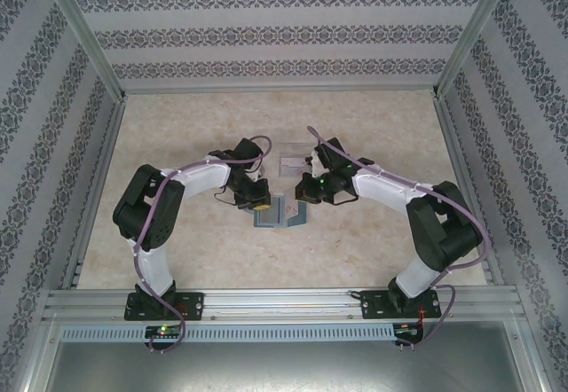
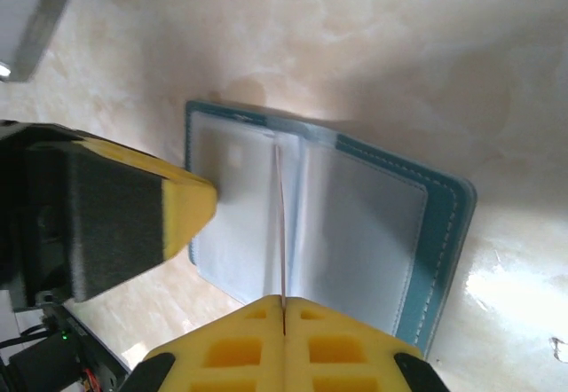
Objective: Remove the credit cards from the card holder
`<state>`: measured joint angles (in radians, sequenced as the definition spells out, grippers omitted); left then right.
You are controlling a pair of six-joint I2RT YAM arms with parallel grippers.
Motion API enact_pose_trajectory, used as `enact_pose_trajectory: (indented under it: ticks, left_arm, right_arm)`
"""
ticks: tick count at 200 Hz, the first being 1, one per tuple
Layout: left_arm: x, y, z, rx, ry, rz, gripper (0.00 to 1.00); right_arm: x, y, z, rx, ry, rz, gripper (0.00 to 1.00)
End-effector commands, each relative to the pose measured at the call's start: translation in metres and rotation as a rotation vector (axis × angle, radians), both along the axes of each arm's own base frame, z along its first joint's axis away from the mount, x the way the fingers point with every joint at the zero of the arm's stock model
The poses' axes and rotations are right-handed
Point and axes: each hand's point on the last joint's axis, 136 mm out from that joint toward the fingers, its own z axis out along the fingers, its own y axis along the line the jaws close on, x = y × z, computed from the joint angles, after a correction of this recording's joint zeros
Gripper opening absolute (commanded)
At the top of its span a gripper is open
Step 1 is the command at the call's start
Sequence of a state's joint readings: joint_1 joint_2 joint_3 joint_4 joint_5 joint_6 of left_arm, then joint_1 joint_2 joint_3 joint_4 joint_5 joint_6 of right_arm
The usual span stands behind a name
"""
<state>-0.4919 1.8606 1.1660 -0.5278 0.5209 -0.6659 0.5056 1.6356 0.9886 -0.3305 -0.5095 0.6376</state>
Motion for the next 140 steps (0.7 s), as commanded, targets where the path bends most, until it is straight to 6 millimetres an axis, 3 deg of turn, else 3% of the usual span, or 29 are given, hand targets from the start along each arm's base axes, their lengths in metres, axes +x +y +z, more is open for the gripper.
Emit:
enact_pose_trajectory:
  ticks: [1, 74, 140]
  left_arm:
    - [0.016, -0.007, 0.025, -0.023, -0.096, 0.009, 0.13]
    - [0.019, 0.012, 0.026, 0.019, -0.159, 0.029, 0.2]
    - [0.018, 0.028, 0.026, 0.024, -0.181, 0.071, 0.26]
  right_arm:
    - [0.015, -0.003, 0.027, 0.001, -0.122, 0.055, 0.0]
    - [0.048, -0.031, 0.062, -0.299, -0.464, 0.415, 0.0]
    - [0.062, -0.03, 0.086, -0.424, -0.687, 0.903, 0.0]
